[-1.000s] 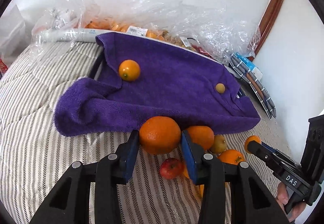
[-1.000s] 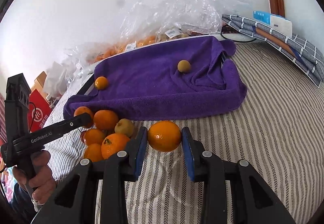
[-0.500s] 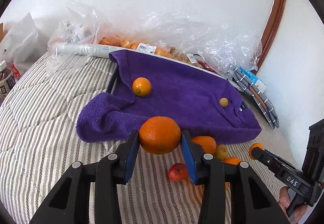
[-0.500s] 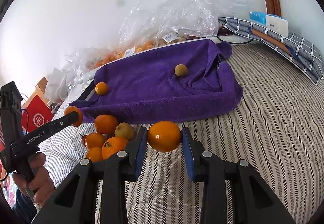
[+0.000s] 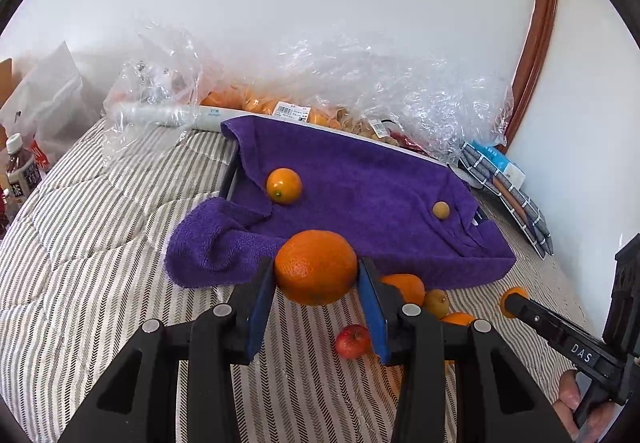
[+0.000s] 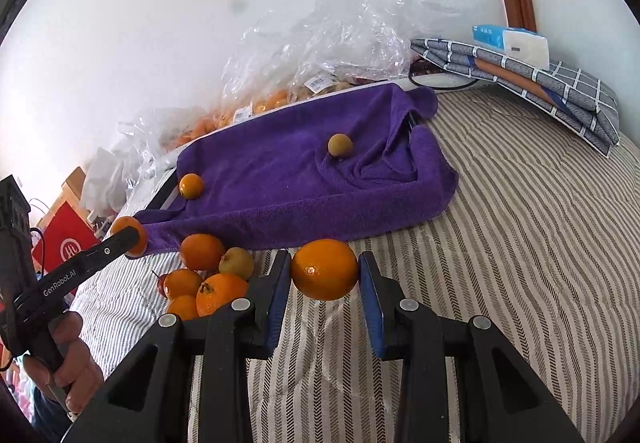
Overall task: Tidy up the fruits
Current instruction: 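Carry both oranges onto the purple towel and open both tools to release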
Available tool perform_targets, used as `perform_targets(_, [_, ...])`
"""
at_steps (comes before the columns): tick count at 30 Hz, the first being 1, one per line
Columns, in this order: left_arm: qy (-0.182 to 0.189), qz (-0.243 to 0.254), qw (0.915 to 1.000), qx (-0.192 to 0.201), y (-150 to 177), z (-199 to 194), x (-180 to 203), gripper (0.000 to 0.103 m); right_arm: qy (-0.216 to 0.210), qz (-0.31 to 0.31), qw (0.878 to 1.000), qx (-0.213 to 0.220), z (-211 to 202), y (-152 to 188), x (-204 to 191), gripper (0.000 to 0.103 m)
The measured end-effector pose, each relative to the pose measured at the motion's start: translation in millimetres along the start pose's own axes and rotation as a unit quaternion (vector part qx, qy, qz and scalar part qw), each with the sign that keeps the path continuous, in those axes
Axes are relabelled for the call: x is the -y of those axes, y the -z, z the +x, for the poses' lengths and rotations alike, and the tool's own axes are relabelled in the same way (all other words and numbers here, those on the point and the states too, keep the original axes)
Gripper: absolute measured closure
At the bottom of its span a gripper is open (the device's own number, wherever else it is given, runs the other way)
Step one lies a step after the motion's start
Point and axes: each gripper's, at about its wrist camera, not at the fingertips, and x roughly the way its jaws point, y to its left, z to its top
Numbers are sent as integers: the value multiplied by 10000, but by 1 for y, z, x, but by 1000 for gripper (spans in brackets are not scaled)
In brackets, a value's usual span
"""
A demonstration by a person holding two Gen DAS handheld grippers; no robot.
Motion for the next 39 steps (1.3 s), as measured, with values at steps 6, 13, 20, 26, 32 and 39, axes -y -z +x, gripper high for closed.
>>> perform_targets(6, [-44,-172,9998,72,-4,-3,-8,64,165,-92,9998,3,-11,-3,-2,69])
perform_targets(13, [-116,-198,9996,180,-12,-2,-8,64,138,-261,9994,204,-23,-21,-9,69])
perform_targets(20, [-188,-77,9997,140,-36,1,-3,64,150,-451,9982,370,-14,-48,-16,69])
perform_targets(26, [-97,-158,9997,185,-66,20,0,64,93,-394,9982,443,9,-76,-18,69])
perform_targets(32, [-161,-304,9994,69,-72,52,-6,64,85,-468,9975,532,30,-94,-23,69])
perform_targets(39, [-114,-502,9985,-168,-64,70,-20,64,167,-525,9982,236,64,-85,-17,69])
